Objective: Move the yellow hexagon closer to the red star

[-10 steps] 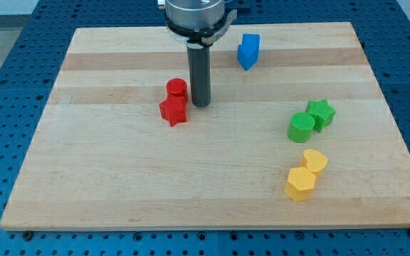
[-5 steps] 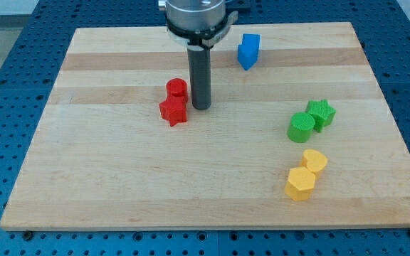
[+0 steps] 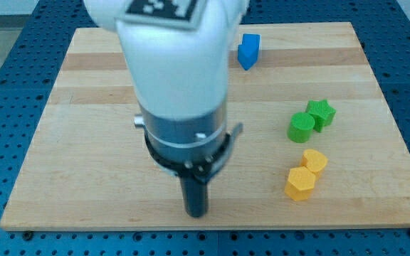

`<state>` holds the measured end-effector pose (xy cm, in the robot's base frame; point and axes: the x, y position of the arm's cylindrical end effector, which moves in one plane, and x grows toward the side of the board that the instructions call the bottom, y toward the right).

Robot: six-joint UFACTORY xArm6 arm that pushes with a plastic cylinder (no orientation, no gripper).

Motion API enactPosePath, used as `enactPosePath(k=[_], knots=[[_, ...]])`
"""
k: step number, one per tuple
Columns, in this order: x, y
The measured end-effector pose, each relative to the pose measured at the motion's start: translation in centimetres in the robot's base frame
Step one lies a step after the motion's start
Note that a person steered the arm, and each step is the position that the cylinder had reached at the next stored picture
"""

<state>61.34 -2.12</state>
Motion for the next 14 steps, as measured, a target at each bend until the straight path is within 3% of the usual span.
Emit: enactPosePath(k=[1,4,5,7,9,11,14], knots=[[0.5,2.3],[0.1,16.9],[-0.9,18.7],[-3.2,16.7],[-3.2,11.0],[-5.7,10.2],[-8.2,2.0]])
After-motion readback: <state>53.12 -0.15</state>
